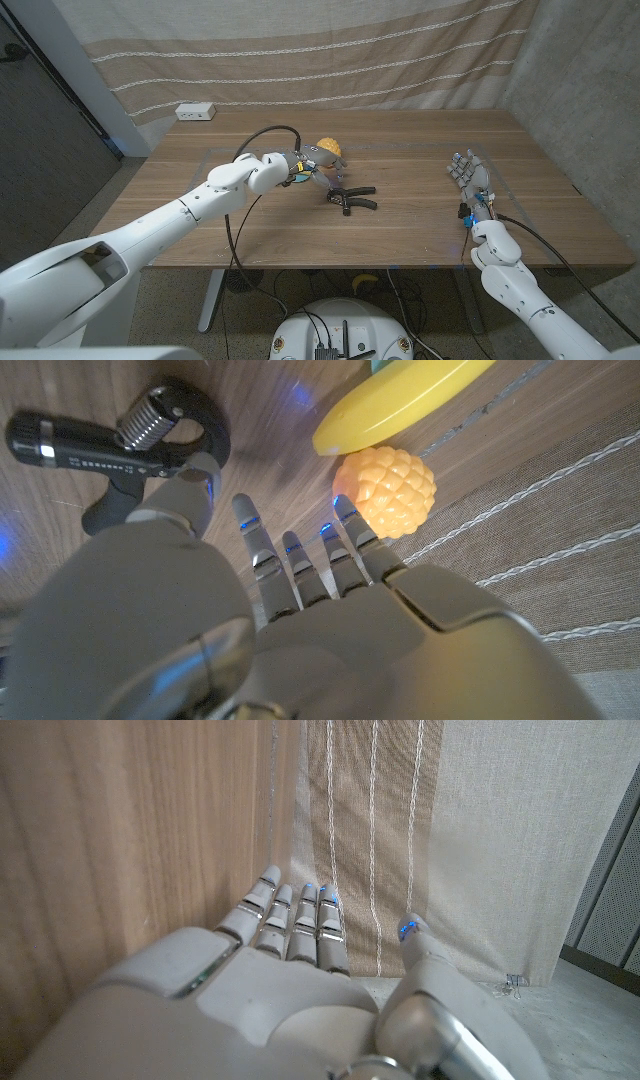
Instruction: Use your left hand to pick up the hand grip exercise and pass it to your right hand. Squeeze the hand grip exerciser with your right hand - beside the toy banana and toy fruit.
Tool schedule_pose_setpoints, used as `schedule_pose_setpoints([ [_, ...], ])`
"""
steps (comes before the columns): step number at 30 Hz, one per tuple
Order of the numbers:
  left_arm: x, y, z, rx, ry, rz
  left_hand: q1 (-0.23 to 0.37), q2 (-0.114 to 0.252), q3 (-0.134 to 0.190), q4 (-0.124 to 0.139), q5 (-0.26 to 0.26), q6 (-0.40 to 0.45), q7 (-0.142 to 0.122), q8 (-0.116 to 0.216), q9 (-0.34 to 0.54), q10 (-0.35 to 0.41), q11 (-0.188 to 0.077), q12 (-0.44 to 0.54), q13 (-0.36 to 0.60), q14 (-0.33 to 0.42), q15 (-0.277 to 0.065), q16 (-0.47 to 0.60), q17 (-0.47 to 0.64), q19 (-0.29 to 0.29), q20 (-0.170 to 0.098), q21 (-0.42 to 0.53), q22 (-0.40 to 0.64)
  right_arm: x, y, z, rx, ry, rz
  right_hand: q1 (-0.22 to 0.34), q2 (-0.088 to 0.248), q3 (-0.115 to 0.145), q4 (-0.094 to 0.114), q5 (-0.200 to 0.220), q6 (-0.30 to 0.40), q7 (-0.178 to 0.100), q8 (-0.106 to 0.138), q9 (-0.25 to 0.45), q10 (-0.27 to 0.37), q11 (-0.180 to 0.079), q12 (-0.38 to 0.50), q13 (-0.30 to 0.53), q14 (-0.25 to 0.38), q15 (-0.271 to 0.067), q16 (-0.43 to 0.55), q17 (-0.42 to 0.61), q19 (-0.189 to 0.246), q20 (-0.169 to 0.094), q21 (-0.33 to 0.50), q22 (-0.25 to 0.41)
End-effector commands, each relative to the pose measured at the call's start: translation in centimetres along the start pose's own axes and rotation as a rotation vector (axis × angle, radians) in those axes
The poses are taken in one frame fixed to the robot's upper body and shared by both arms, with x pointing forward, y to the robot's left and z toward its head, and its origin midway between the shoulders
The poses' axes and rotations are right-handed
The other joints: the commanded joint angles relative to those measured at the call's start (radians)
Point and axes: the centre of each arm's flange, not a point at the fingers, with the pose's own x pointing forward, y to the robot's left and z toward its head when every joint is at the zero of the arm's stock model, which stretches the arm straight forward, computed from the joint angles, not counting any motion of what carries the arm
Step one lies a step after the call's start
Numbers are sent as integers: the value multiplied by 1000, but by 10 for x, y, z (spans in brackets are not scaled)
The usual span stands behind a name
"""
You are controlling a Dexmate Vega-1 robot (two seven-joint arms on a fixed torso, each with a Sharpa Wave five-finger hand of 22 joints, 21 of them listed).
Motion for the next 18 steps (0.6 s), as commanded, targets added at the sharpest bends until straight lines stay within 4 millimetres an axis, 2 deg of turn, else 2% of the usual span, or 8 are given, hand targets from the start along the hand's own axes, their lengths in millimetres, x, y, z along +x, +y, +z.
schedule_pose_setpoints([
  [1,8,-7,3,6,-13,-13,13,2,-5,0,1,-2,5,2,2,7,-1,-3,2,10,-103,2,5,8,-2,-2,1,3,-4,0,-3,8,0,-4,4,6,2,2,7,2,-2,4,10,2,-2,2,9,1,0,2,7,0,0,1],
  [18,16,-15,6,3,-23,-17,27,10,-17,1,1,2,8,5,4,14,-3,-3,2,14,-107,2,5,14,-4,-4,2,2,-7,1,-4,5,-2,-8,2,5,3,1,11,4,-2,5,14,5,-2,3,11,3,-1,4,8,2,-1,1],
])
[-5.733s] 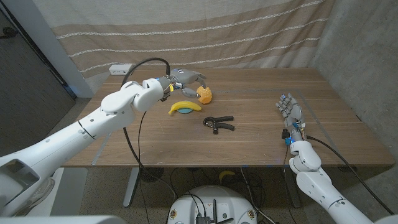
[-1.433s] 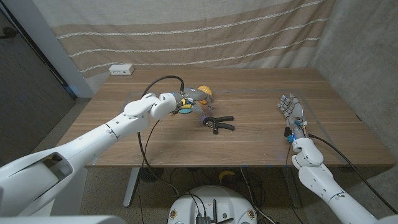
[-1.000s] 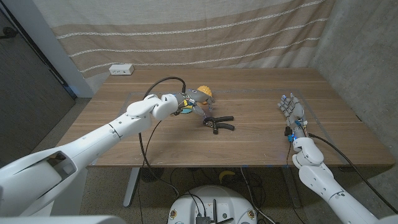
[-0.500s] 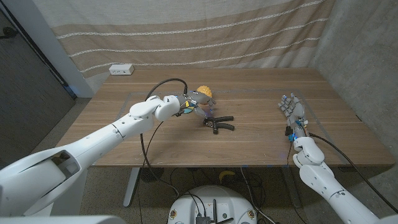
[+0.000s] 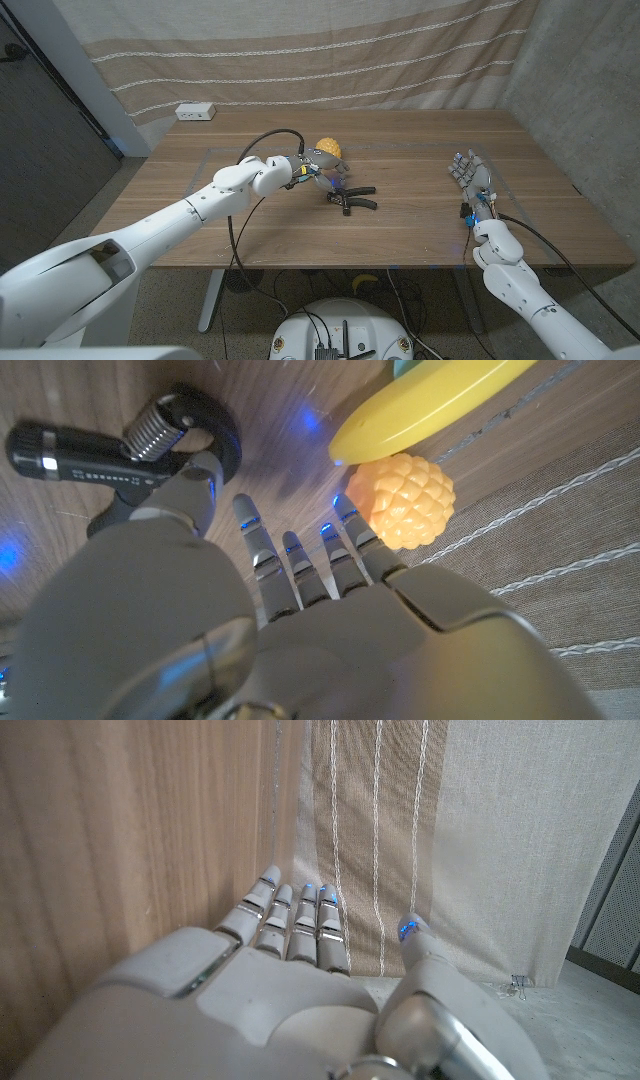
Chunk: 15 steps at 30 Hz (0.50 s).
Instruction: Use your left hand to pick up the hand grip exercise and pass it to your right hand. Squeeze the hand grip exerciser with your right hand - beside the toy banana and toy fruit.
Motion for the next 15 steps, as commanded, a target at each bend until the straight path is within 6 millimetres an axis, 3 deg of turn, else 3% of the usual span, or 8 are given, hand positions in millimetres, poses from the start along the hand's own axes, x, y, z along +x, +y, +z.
schedule_pose_setpoints([
  [1,6,-5,3,-1,-11,-9,11,1,-9,1,1,5,5,5,2,8,3,-3,2,11,-111,2,5,9,2,0,2,0,-3,1,0,-2,0,-9,2,5,3,1,12,4,-2,5,10,2,-2,3,6,-1,-1,4,8,2,-1,2],
  [15,5,-13,7,-22,-7,-17,25,6,-20,0,2,-9,3,1,3,3,6,-8,3,12,-109,1,5,13,3,-3,2,0,-5,-1,10,0,4,-14,1,4,4,0,18,6,-1,5,17,5,-1,3,9,0,-2,6,8,2,-2,2],
])
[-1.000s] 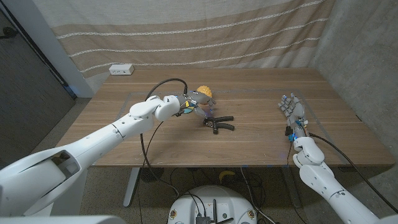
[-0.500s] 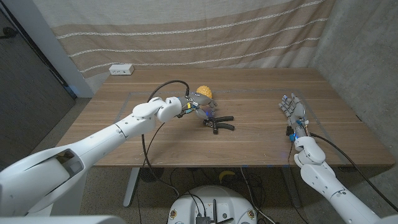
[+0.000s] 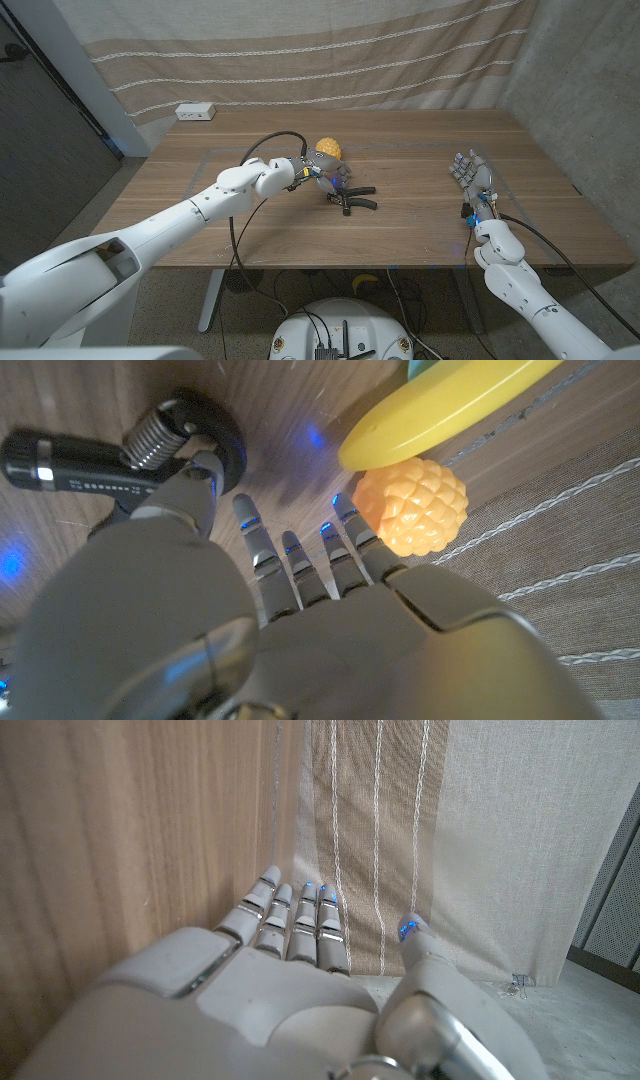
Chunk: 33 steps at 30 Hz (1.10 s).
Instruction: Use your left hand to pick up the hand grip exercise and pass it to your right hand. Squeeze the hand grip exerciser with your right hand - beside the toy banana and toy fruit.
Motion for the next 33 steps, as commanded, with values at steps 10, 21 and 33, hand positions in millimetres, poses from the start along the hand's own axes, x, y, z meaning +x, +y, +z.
schedule_pose_setpoints([
  [10,-1,-16,6,-9,13,7,43,15,-10,-4,7,-9,7,3,4,20,8,1,4,26,-114,6,5,20,1,-3,3,3,-4,-1,11,2,13,-13,-2,4,6,0,18,1,-1,5,18,4,-1,4,14,2,-1,5,9,3,-3,2],
  [21,1,-20,4,14,29,-6,88,47,-12,-4,14,20,14,16,4,44,11,7,5,36,-118,7,6,33,1,-2,4,5,-4,-1,11,2,14,-18,-2,3,8,-1,22,3,-1,5,23,4,0,4,16,2,-1,6,9,4,-4,2],
  [33,5,-23,2,-7,40,-22,151,164,-36,6,18,190,90,68,8,125,0,22,6,63,-122,11,7,41,10,-4,8,5,-5,-1,6,2,7,-21,-2,3,10,-2,25,4,-1,5,28,4,0,5,16,3,-2,8,9,5,-5,2],
])
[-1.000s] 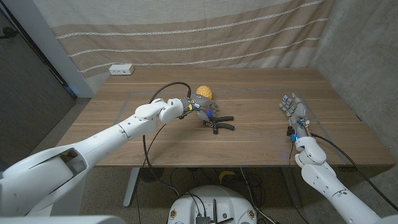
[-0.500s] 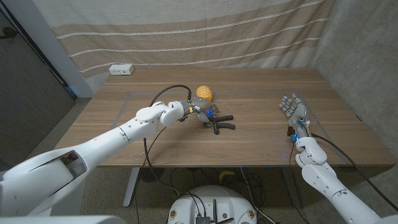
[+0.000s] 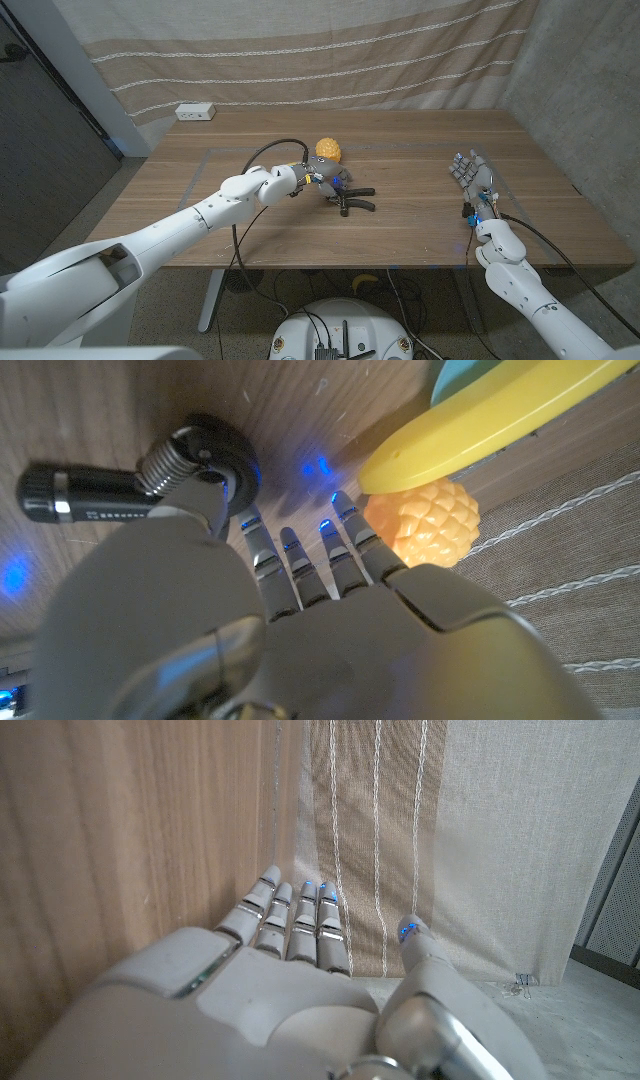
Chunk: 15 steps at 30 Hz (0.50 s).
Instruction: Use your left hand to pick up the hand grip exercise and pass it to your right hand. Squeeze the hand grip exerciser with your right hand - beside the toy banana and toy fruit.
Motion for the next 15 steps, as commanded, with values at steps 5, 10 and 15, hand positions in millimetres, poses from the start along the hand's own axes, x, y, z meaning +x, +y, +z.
schedule_pose_setpoints([
  [5,3,-5,-2,-24,23,-3,5,65,-17,4,1,99,77,20,21,46,-3,11,6,26,-127,11,1,16,-2,3,4,0,-1,0,-8,1,-8,-4,4,2,3,-2,7,0,-2,5,9,0,-1,5,8,3,-3,3,9,5,-5,2],
  [10,4,-6,-4,-43,48,-15,15,92,-22,4,-1,95,88,31,41,56,5,11,8,32,-134,12,2,17,-11,4,5,0,-1,0,-8,0,-9,-5,4,2,3,-2,8,0,-2,5,9,0,-2,5,8,1,-3,4,10,5,-5,2],
  [15,4,-3,-6,-103,61,0,20,105,-26,4,-3,86,92,38,58,63,17,10,9,32,-134,11,3,16,-13,5,6,0,-1,1,-12,-3,-11,-6,4,2,4,-2,9,0,-2,5,9,-1,-2,5,8,2,-4,4,9,5,-6,2],
])
